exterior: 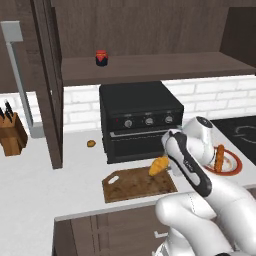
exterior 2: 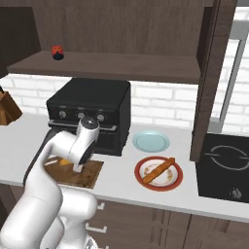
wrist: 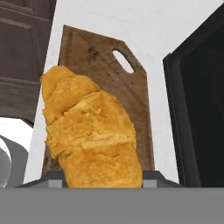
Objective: From the different types of pastries on the counter, select a croissant and place it on the cutting board. Then retrieve a jar of jam from the cabinet and place it alongside the croissant on the cutting board.
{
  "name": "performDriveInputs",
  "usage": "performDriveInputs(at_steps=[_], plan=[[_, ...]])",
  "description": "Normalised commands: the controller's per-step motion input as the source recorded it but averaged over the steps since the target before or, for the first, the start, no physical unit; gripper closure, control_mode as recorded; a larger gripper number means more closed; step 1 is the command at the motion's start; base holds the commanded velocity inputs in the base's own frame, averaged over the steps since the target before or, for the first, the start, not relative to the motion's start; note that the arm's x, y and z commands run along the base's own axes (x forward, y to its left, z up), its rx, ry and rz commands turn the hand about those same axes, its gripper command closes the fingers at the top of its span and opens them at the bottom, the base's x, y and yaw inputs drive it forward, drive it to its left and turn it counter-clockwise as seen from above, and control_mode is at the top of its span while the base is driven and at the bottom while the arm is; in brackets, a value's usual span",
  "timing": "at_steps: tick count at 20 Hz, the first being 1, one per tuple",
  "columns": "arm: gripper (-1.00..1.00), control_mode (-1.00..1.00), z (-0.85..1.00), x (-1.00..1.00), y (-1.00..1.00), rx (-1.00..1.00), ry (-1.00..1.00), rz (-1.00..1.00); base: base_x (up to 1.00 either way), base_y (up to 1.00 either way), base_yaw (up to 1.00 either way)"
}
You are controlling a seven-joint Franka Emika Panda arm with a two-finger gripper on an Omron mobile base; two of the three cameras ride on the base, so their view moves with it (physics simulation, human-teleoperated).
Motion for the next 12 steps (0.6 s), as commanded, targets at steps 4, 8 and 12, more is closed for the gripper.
performDriveInputs(at_steps=[4, 8, 12], plan=[[1.0, -1.0, -0.16, -0.06, 0.07, 0.0, 0.07, 0.09, 0.0, 0.0, 0.0], [1.0, -1.0, -0.31, 0.01, 0.06, 0.0, 0.04, 0.03, 0.0, 0.0, 0.0], [1.0, -1.0, -0.42, 0.09, 0.05, 0.0, 0.04, 0.0, 0.0, 0.0, 0.0]])
